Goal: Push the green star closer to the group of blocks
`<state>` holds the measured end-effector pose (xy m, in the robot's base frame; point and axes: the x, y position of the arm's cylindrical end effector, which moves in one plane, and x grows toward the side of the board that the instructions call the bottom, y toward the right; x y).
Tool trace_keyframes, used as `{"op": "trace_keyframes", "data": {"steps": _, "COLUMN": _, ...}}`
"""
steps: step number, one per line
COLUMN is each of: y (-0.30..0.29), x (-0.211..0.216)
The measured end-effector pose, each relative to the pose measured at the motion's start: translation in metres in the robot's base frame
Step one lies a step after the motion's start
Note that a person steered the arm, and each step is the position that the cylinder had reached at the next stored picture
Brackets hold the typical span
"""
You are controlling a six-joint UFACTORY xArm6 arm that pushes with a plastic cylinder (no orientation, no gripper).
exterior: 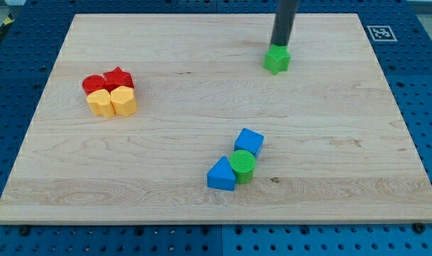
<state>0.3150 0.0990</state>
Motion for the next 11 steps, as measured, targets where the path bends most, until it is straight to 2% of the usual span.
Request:
{"op": "trace_keyframes", "data": {"steps": 1, "y": -0.023, "x": 0.040}}
{"op": "trace_keyframes", "data": {"steps": 2, "y": -0.016, "x": 0.034}}
{"op": "trace_keyframes", "data": {"steps": 3, "y": 0.049, "x": 0.020}}
{"op": "trace_keyframes", "data": {"steps": 4, "y": 0.075, "x": 0.029}}
{"op": "trace_keyframes", "data": {"steps": 6, "y": -0.032, "x": 0.045}}
{"op": "trace_keyframes", "data": {"steps": 7, "y": -0.043, "x": 0.051}}
{"op": "trace_keyframes", "data": {"steps": 9, "y": 0.040, "x": 0.056}}
{"op": "trace_keyframes", "data": {"steps": 10, "y": 0.007, "x": 0.078}}
{"op": "trace_keyframes", "data": {"steps": 11, "y": -0.055, "x": 0.103}}
